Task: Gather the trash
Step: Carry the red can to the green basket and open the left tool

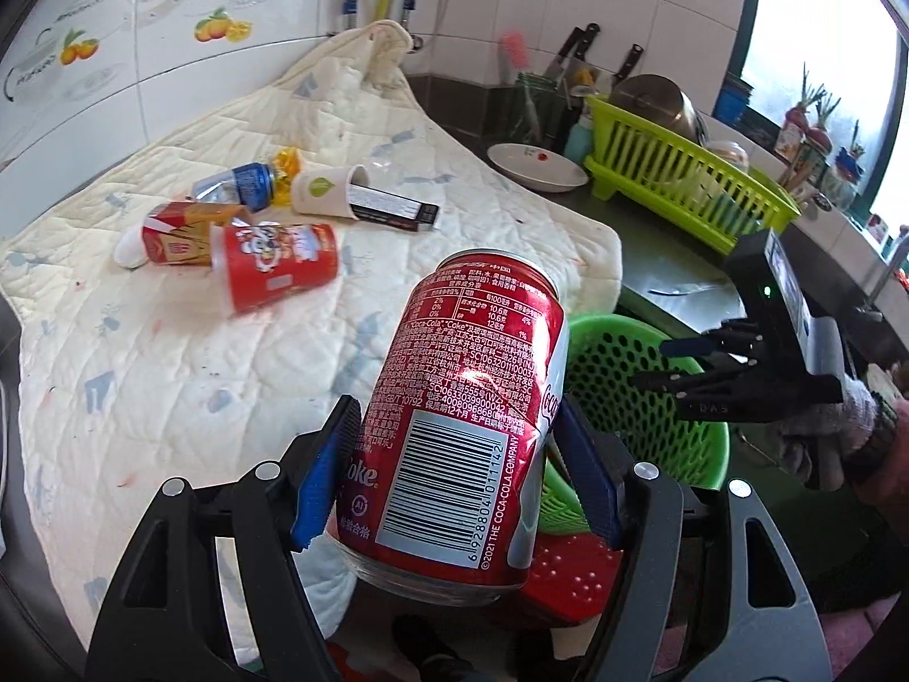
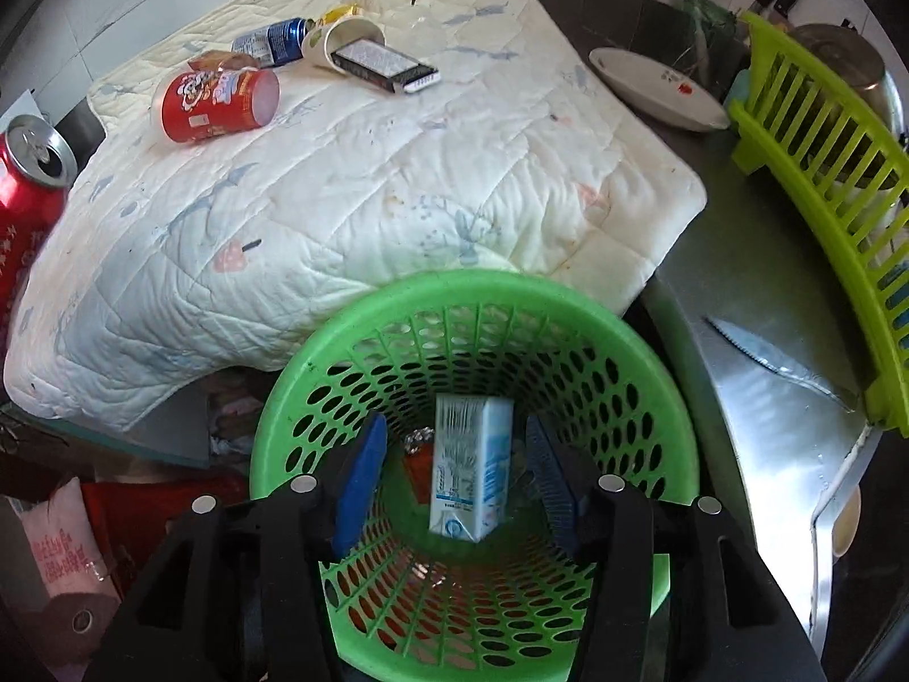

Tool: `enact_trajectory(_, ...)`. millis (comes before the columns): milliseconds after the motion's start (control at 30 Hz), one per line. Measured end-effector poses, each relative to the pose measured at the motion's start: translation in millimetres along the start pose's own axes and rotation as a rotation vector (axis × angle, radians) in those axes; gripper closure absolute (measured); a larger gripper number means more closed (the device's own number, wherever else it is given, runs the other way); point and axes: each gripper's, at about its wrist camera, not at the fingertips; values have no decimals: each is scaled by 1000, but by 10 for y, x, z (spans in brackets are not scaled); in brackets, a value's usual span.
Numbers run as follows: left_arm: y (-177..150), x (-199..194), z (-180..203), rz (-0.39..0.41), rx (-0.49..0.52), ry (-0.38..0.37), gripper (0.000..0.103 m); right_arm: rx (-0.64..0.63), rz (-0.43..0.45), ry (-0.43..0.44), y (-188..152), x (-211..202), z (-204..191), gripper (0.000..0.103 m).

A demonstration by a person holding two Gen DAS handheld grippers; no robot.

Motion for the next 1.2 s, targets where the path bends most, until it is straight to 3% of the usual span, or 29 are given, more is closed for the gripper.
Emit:
enact_trajectory(500,-129,520,610,-112,39,-126,34,19,134,-47,228,-621,150,50)
enact_trajectory(1200,-243,1159,1341,-237,44,-226,33,19,265,-88,490,-1168,344,47)
Point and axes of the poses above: each gripper's, at about its wrist camera, not at the fingertips, and x roughly the way its jaws point, z to its right, y to its top, and after that the axes turned 3 degrees about -x, right-handed
